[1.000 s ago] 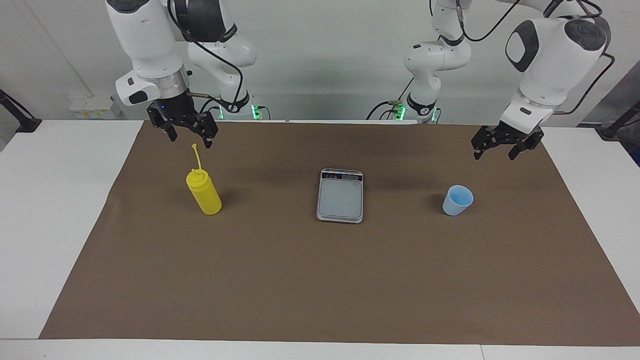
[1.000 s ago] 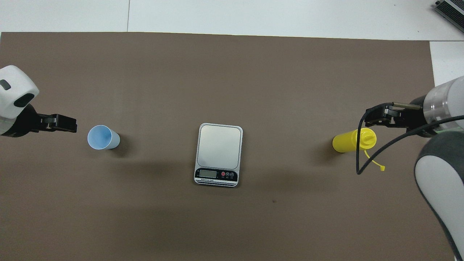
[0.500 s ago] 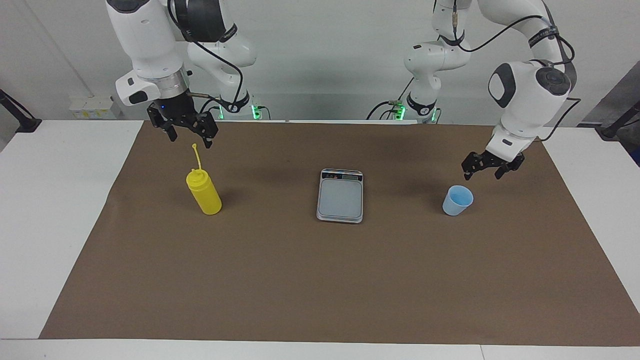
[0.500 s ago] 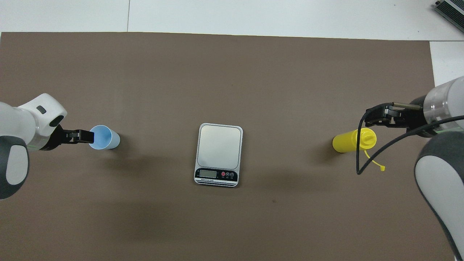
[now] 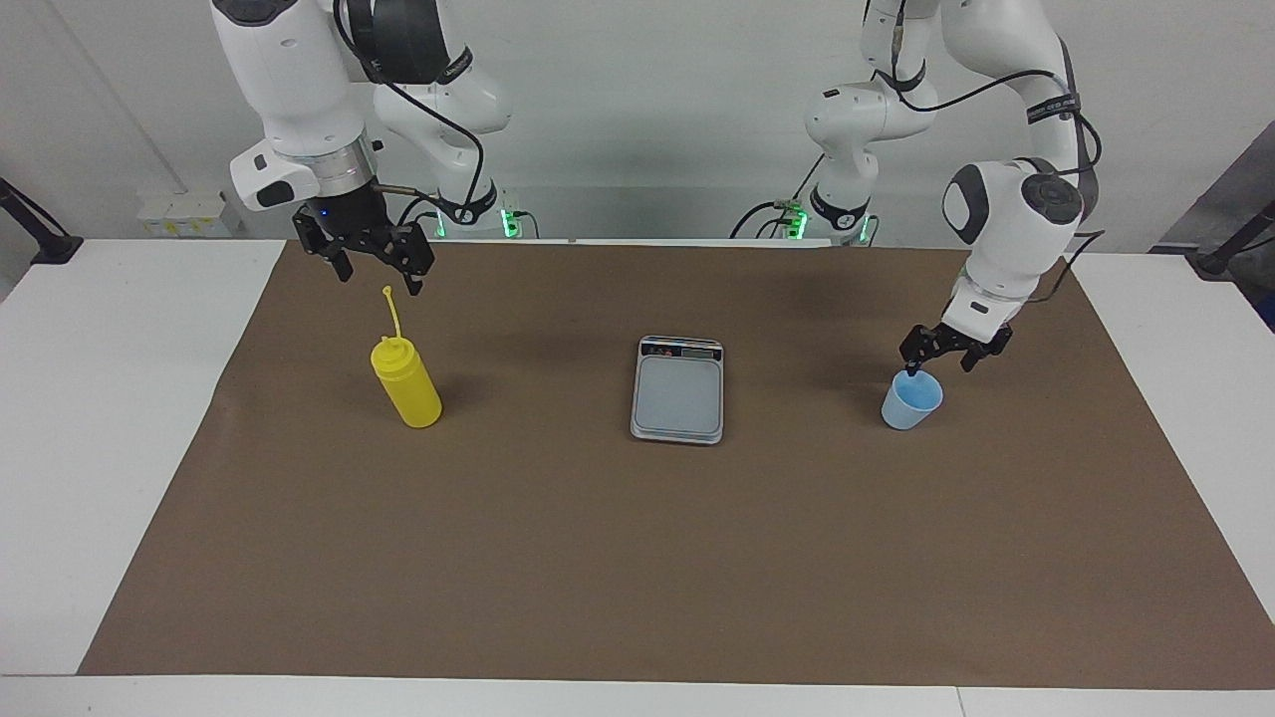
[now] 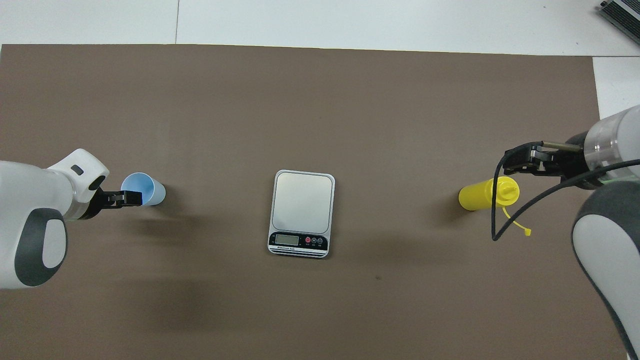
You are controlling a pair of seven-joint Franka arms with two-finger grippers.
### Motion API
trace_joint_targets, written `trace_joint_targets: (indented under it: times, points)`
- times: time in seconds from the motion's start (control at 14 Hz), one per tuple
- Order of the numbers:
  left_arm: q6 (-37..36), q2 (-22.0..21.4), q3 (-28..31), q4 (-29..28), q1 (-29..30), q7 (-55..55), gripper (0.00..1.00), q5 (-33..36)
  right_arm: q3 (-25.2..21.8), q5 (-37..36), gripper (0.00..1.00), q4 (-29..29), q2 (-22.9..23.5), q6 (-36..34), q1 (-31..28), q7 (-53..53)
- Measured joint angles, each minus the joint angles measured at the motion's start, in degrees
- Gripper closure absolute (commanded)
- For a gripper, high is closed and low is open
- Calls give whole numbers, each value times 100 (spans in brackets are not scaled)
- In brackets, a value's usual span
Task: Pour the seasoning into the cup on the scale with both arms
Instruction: 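Grasp the light-blue cup rim with the left gripper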
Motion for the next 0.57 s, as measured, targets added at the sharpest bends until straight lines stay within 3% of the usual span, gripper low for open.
trace_joint_targets:
  times: [0.29, 0.36, 0.43, 0.5, 0.57]
  points:
    - [253, 186, -14, -11, 0, -17, 1, 0, 0, 0, 0, 0, 0, 0, 0, 0]
    - [341, 277, -15, -15, 0, -25, 16, 0, 0, 0, 0, 0, 0, 0, 0, 0]
    - [397, 356, -17, -15, 0, -32, 37, 0, 0, 0, 0, 0, 0, 0, 0, 0]
    - [427, 408, -19, -15, 0, -58, 63, 0, 0, 0, 0, 0, 0, 0, 0, 0]
    - [439, 433, -25, -15, -1, -91, 98, 0, 0, 0, 0, 0, 0, 0, 0, 0]
